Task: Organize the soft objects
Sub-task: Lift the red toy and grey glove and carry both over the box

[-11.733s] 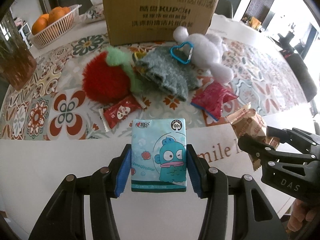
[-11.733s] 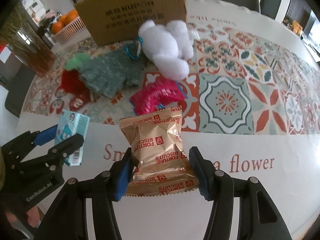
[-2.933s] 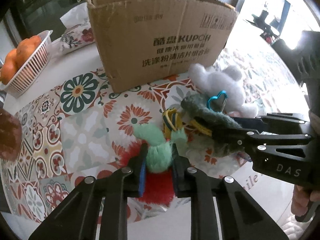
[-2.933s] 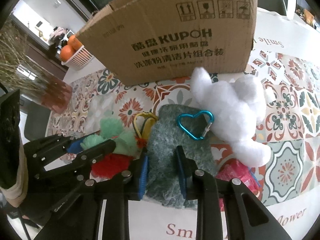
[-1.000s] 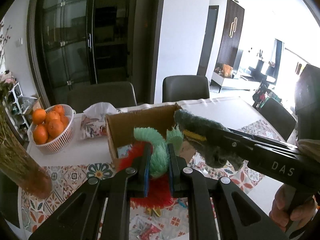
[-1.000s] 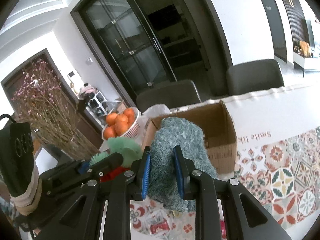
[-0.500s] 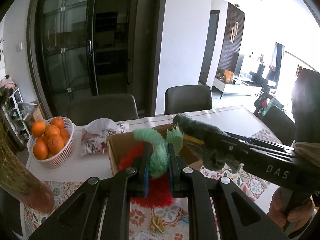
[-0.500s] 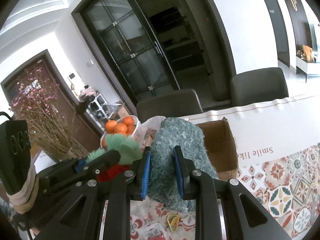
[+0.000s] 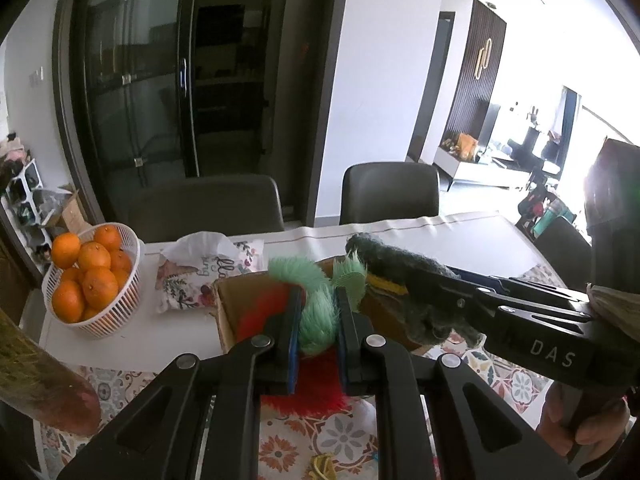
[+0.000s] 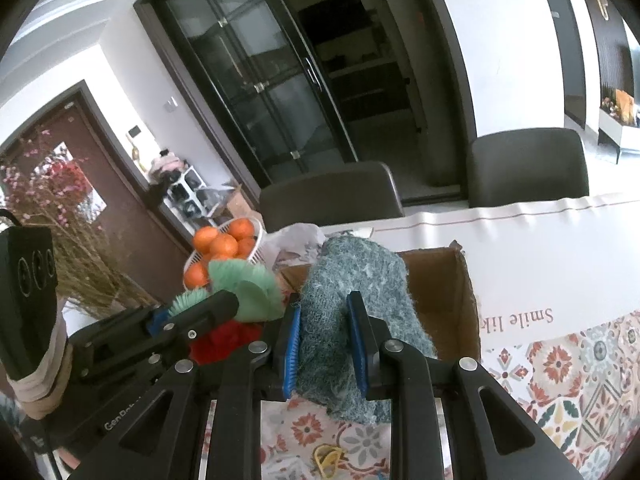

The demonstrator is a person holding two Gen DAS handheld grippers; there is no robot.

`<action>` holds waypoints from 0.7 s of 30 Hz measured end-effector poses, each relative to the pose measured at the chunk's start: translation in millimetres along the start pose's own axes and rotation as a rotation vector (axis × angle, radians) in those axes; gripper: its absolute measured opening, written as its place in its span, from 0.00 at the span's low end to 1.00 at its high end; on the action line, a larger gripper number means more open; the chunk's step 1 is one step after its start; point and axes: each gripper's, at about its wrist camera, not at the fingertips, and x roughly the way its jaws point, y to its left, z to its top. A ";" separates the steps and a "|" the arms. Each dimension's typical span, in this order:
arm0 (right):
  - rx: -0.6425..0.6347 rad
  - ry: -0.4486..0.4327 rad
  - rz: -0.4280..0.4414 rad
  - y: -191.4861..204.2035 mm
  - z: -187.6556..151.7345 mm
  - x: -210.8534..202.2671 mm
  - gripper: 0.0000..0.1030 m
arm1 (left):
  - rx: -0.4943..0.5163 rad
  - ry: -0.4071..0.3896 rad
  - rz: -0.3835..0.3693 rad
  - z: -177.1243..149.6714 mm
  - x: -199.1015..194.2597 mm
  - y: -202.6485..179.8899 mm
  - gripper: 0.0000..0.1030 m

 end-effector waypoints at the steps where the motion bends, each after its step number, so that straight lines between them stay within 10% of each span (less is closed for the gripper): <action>1: -0.001 0.010 -0.002 -2.2 1.4 5.2 0.23 | -0.001 0.008 -0.001 0.4 5.2 1.4 0.15; 21: -0.009 0.185 -0.053 -37.4 -2.0 84.2 0.23 | -0.033 0.186 -0.014 -8.1 90.5 17.1 0.16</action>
